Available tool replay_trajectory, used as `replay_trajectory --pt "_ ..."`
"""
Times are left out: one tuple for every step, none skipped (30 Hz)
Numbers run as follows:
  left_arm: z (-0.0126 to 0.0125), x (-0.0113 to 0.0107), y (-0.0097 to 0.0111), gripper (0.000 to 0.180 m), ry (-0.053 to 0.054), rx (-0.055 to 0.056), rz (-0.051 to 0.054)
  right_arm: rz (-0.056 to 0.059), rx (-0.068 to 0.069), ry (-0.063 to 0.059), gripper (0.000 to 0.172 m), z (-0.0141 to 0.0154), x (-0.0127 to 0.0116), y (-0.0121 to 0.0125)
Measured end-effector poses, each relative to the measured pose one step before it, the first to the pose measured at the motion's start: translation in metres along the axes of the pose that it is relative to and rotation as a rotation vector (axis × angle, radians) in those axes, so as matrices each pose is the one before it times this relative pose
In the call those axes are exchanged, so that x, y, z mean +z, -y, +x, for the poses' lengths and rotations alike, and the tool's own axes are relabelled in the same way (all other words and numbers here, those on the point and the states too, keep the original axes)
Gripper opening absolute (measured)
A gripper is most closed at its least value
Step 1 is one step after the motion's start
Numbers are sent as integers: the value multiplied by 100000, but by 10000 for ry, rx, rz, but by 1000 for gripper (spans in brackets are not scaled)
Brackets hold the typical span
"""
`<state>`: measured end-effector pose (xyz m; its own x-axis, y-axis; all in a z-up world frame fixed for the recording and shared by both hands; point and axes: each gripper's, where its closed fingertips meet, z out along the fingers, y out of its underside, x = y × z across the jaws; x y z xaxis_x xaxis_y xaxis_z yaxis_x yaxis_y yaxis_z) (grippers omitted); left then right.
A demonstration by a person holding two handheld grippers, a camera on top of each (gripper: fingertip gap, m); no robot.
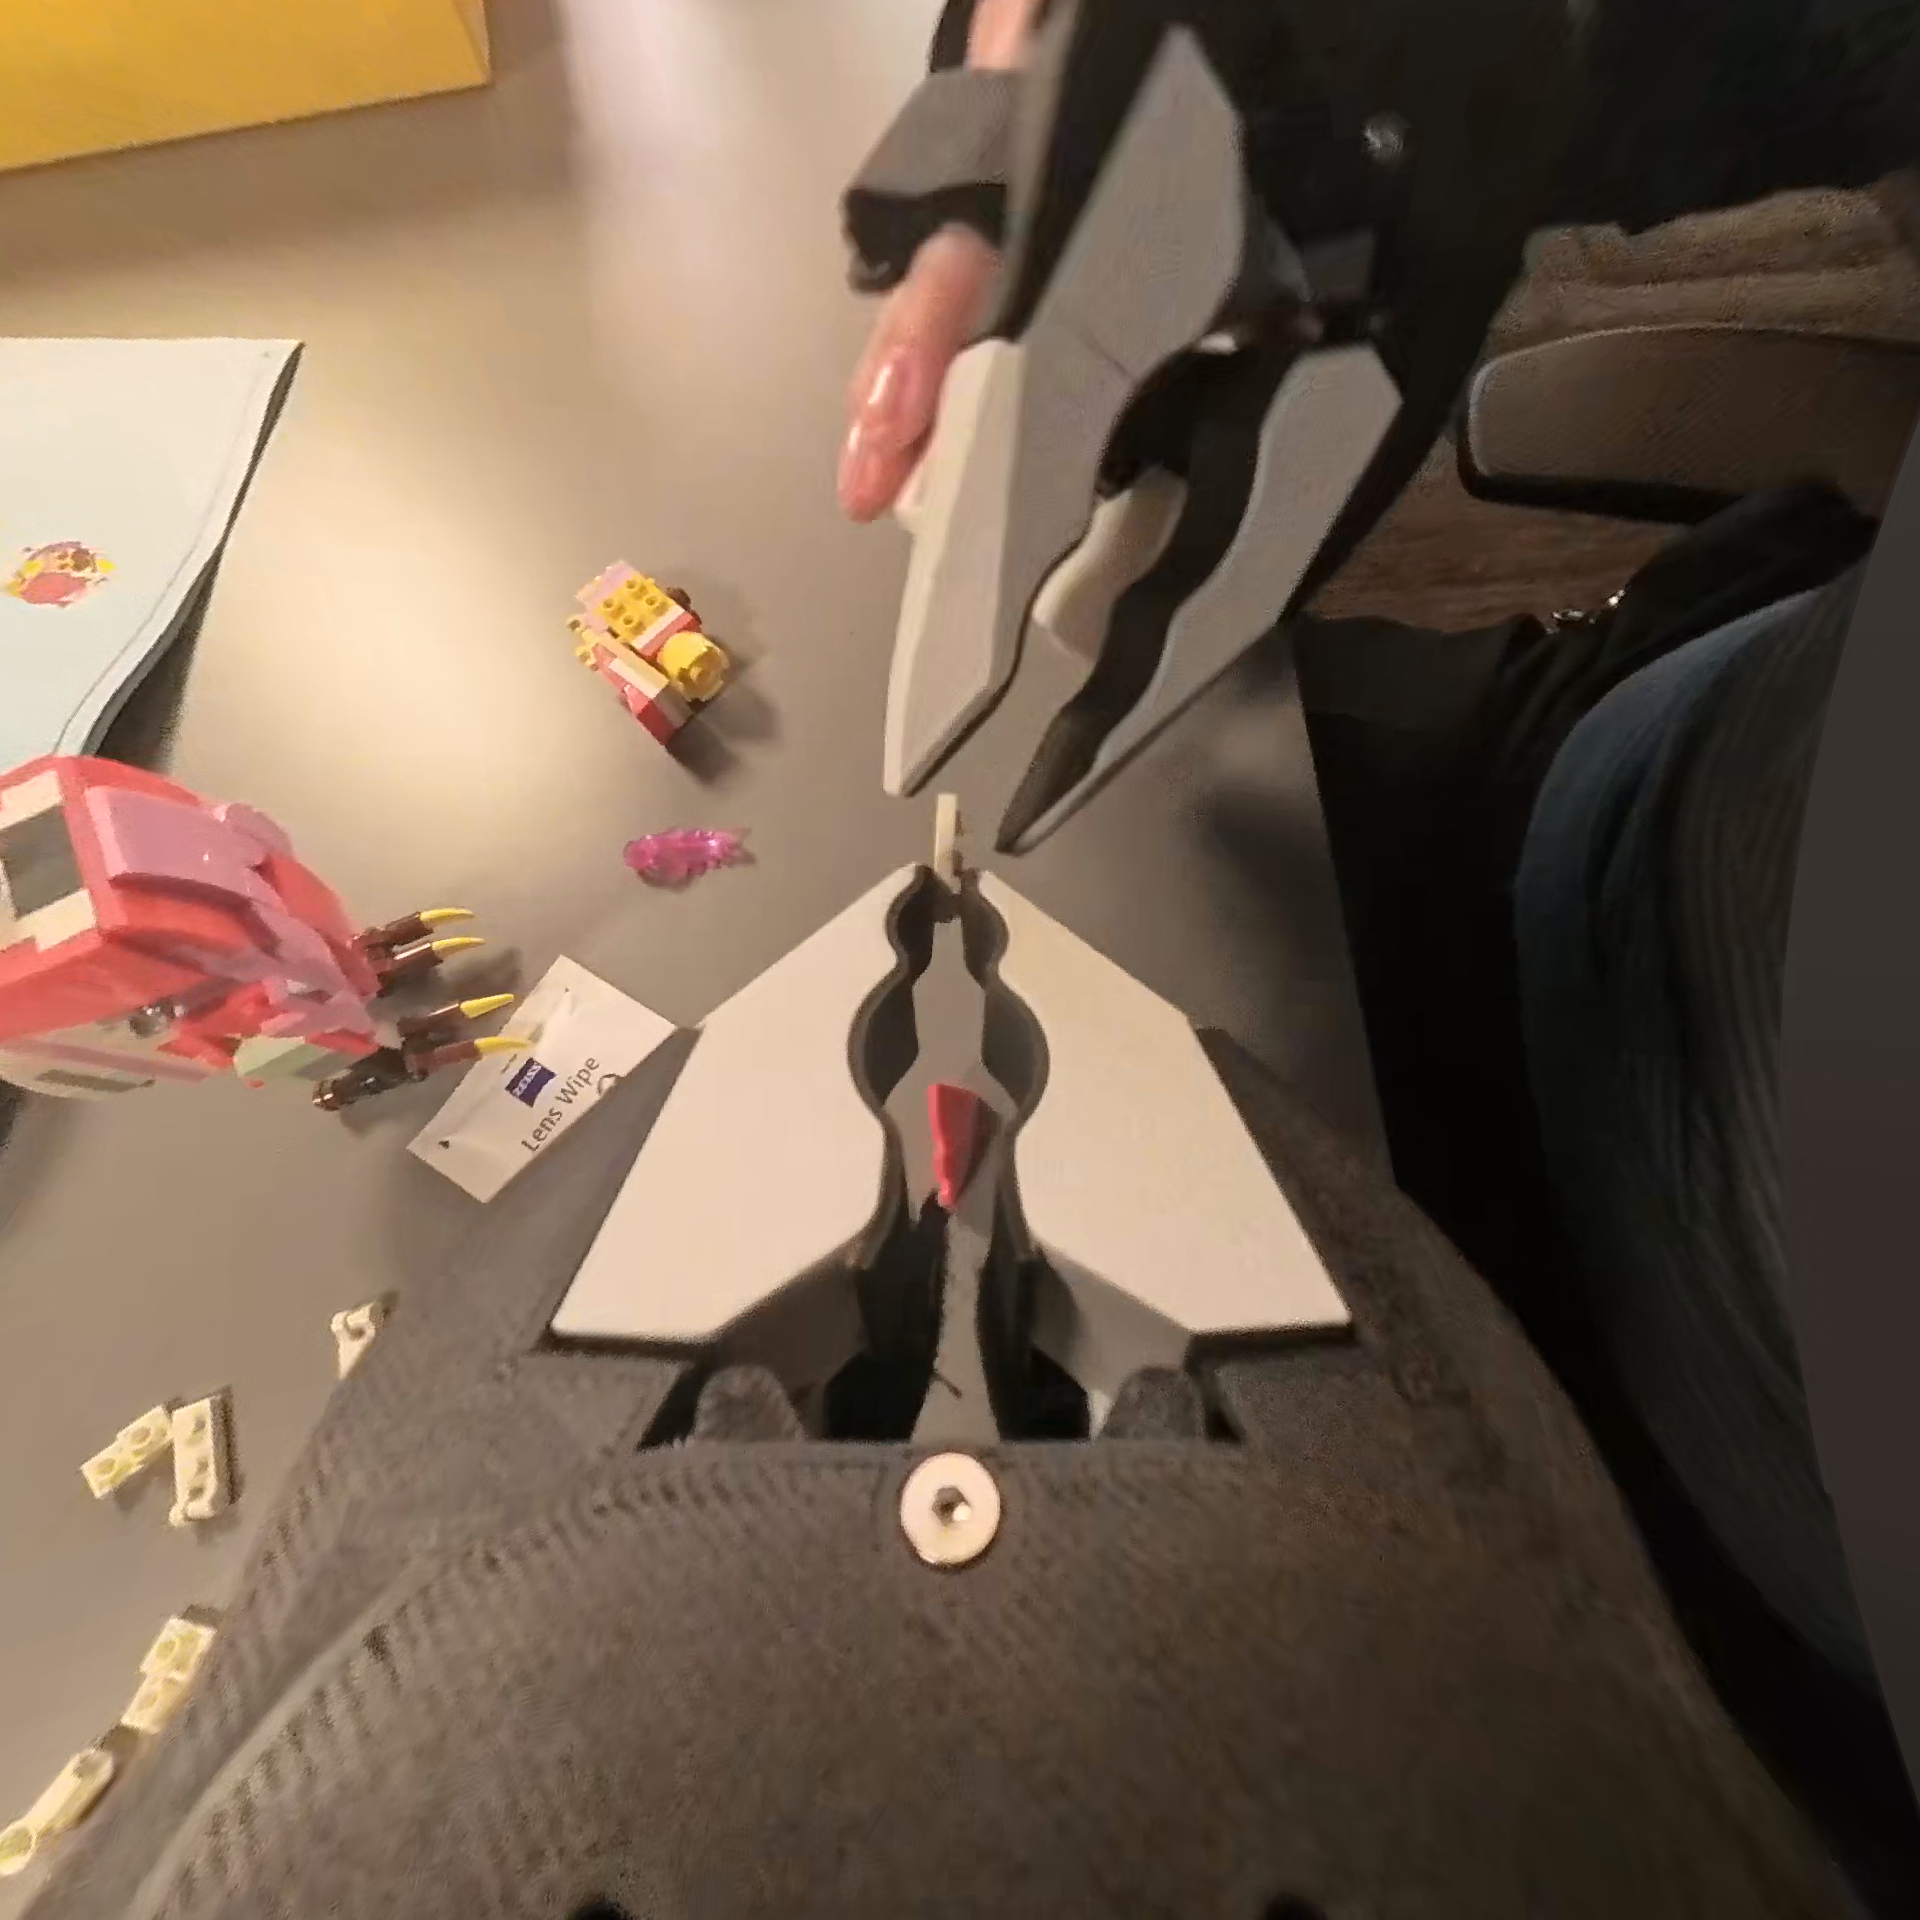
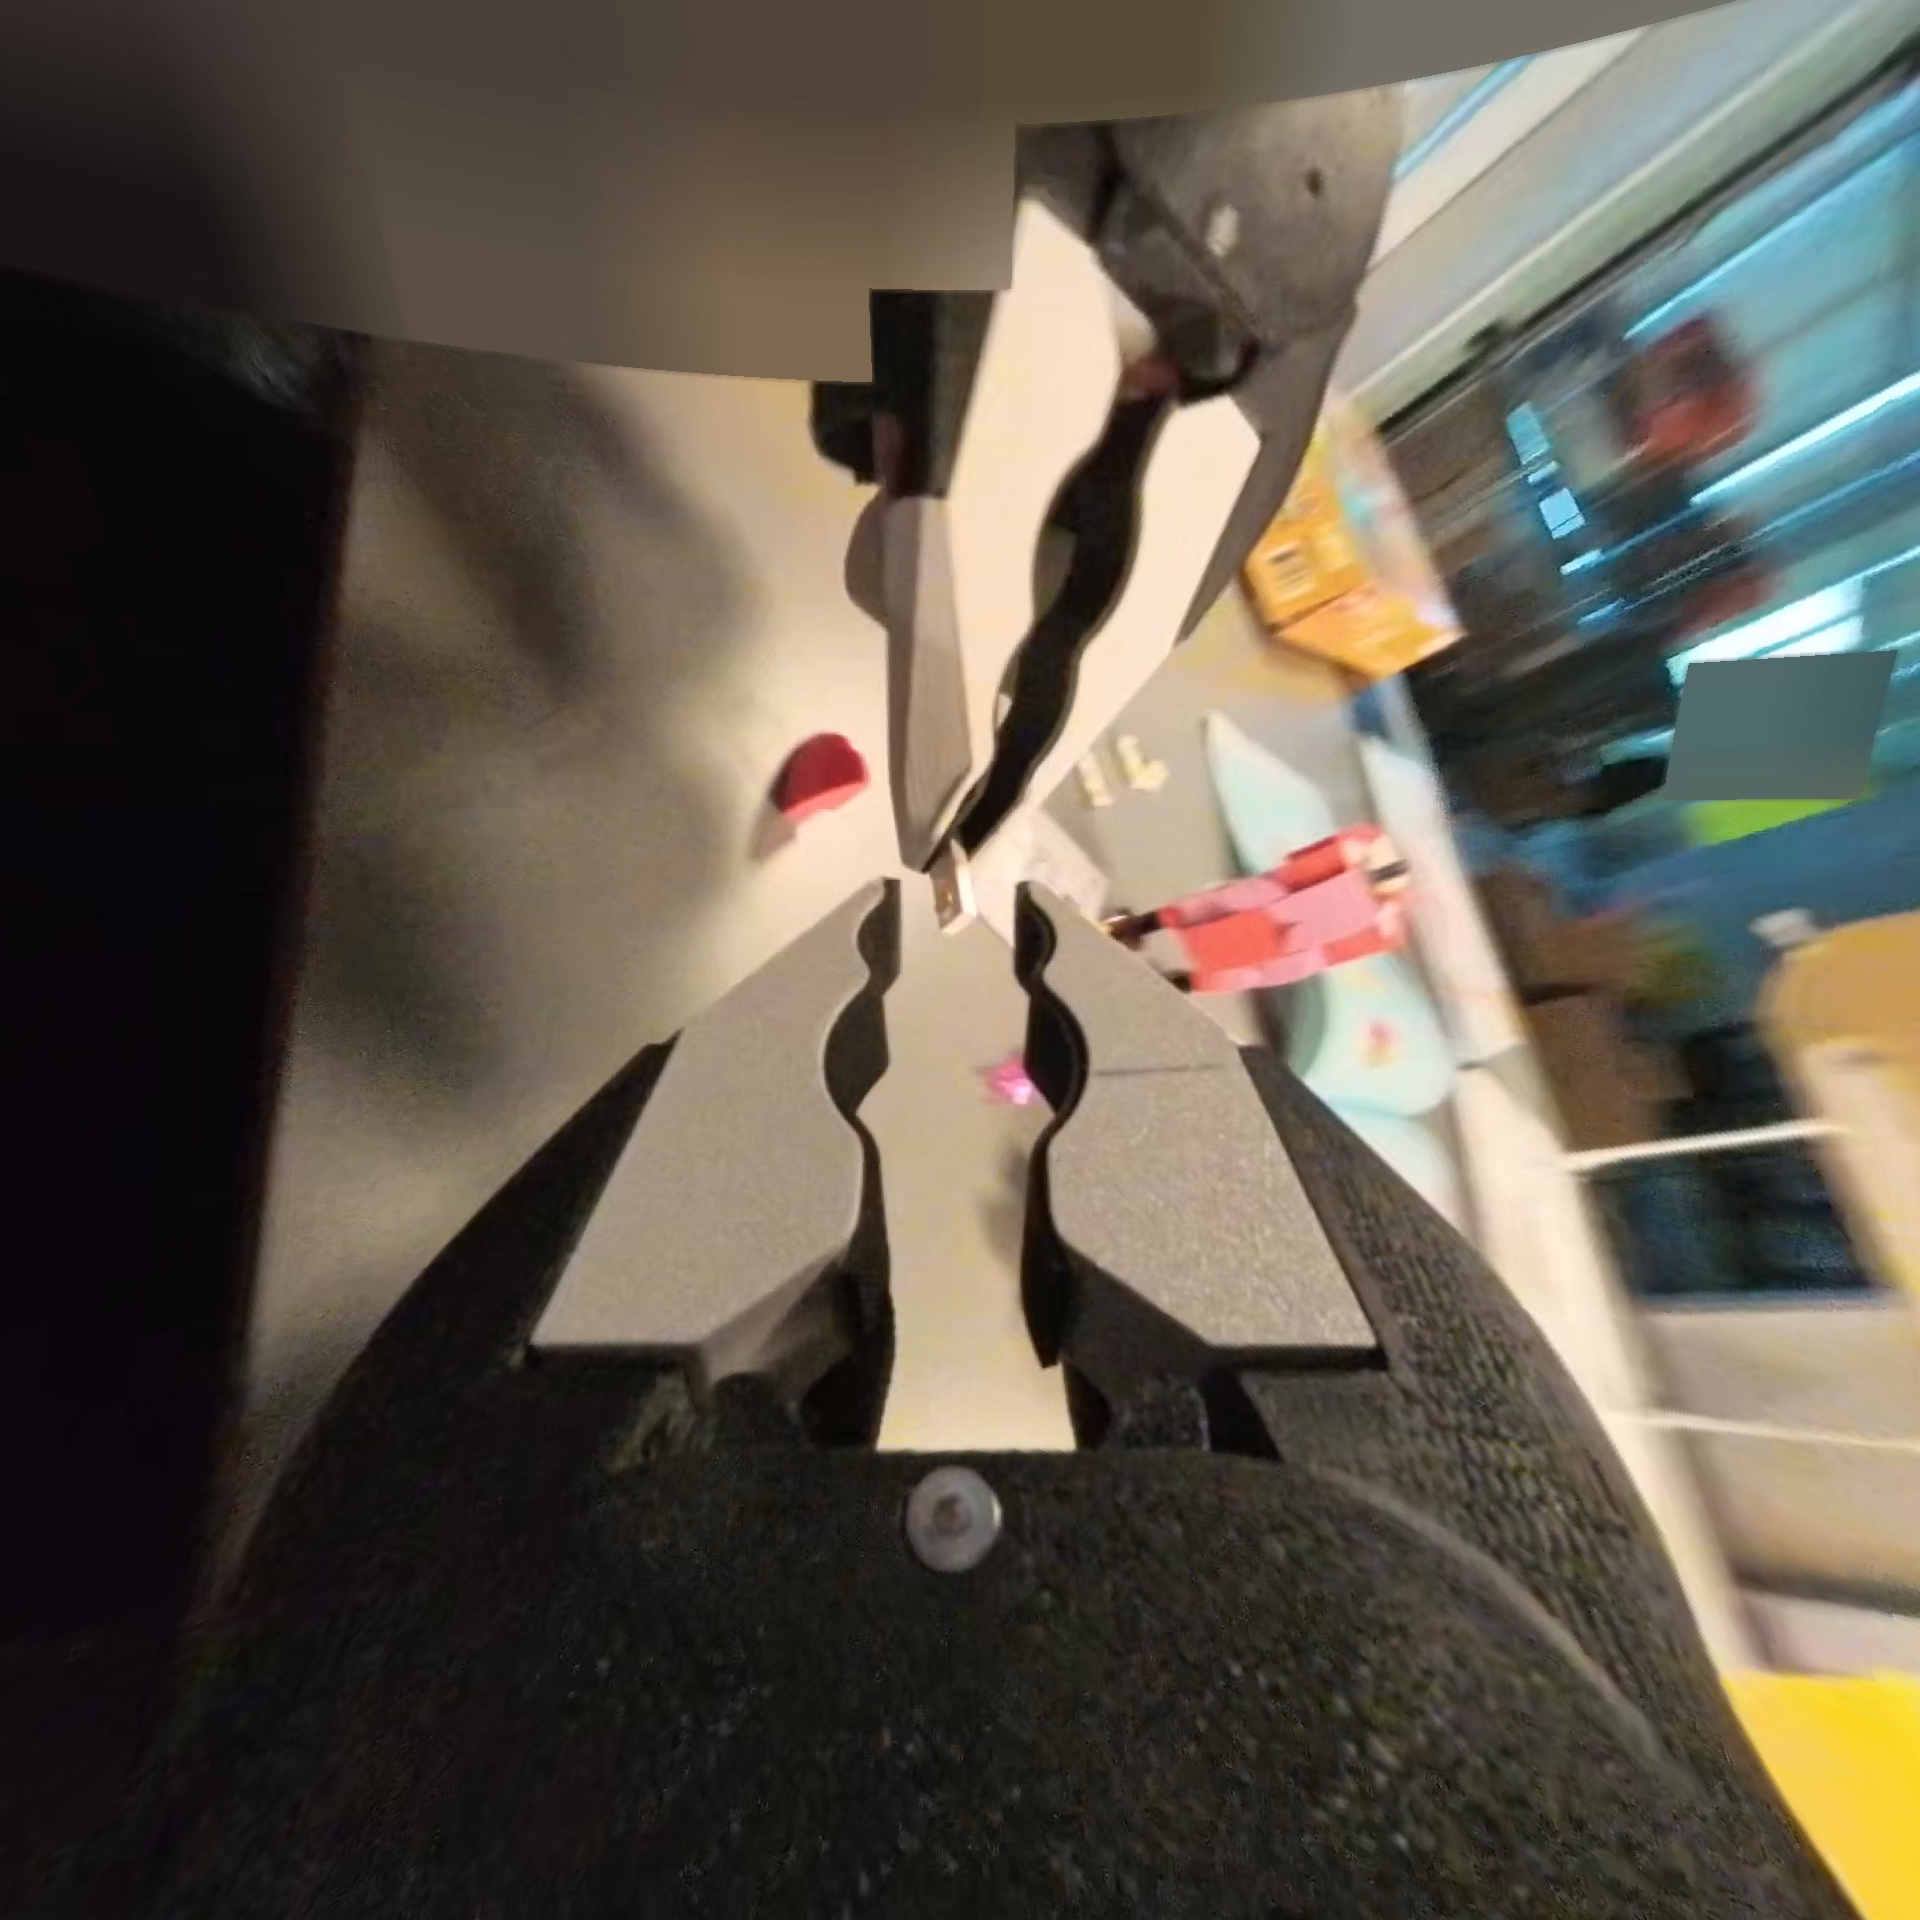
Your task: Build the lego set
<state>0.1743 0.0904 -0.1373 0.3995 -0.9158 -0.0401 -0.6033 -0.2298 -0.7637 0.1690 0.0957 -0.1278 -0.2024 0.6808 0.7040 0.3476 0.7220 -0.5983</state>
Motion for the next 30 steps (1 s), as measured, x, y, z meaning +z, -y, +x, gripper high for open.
replay_trajectory --pt "152 1 -68 3 -71 126 -63 72 1006 525 14 -125 -5 60" --pt "145 18 -118 3 -66 112 -96 -32 893 512 8 -164 83 -122" --pt "155 21 -112 3 -62 120 -94 28 830 526 5 -244 81 -88" --pt "159 39 -122 3 -54 120 -80 120 715 495 4 -260 39 33" --pt "121 4 -30 3 -27 76 -6 126 547 381 3 -184 -20 59" --pt "102 -1 -1 3 -23 16 27 88 379 278 3 -113 -21 36" --pt "-22 -20 22 3 34 -77 73 58 270 166 3 -28 -1 25" --pt "-94 -58 -4 3 50 -202 94 47 236 72 3 70 41 17" --pt "-162 -134 -97 6 85 -282 43 -23 248 14 2 148 125 -93" --pt "-70 -209 -390 22 48 -284 -107 -199 202 -69 2 255 227 -369" --pt "-162 -277 -645 38 111 -304 -190 -302 110 -110 2 280 292 -575" --pt "-105 -255 -775 48 49 -250 -185 -236 102 -41 2 130 334 -474" --pt "-68 -193 -814 52 -20 -217 -180 -132 156 69 3 -51 346 -288" --pt "-161 -128 -804 51 10 -176 -169 -85 177 110 3 -112 351 -173" --pt "-252 -74 -734 48 57 -95 -154 -78 134 70 3 -53 338 -116" --pt "-153 -12 -600 43 19 -28 -114 -84 60 52 3 -22 300 -87" --pt "-33 28 -482 39 -40 -11 -100 -58 5 43 3 -21 269 -26" --pt "43 75 -356 35 -56 -1 -88 -18 -29 17 3 14 231 49" --pt "98 121 -258 32 -72 22 -79 2 -64 -10 2 22 207 82" --pt "58 180 -241 30 -18 51 -101 13 -102 -44 2 65 177 75" --pt "33 216 -204 28 27 101 -103 13 -127 -53 2 34 149 52" --pt "37 131 85 25 62 148 66 20 -138 -44 2 8 127 36" --pt "193 93 19 21 -27 184 29 32 -147 -45 2 -8 102 22" --pt "-28 63 69 15 105 174 53 39 -160 -59 2 -24 80 0" --pt "-18 35 28 5 120 291 47 56 -170 -41 2 -81 56 24" --pt "-188 31 48 5 289 359 81 74 -190 -65 2 -61 10 58" --pt "-269 -8 0 4 410 508 51 91 -255 -133 2 4 -48 139" --pt "-350 -23 -40 4 544 685 24 141 -344 -190 2 43 -98 226" --pt "-338 -30 -29 4 595 801 20 116 -408 -259 2 99 -117 202" --pt "-247 -2 -59 4 541 755 -11 18 -458 -291 2 110 -100 101"
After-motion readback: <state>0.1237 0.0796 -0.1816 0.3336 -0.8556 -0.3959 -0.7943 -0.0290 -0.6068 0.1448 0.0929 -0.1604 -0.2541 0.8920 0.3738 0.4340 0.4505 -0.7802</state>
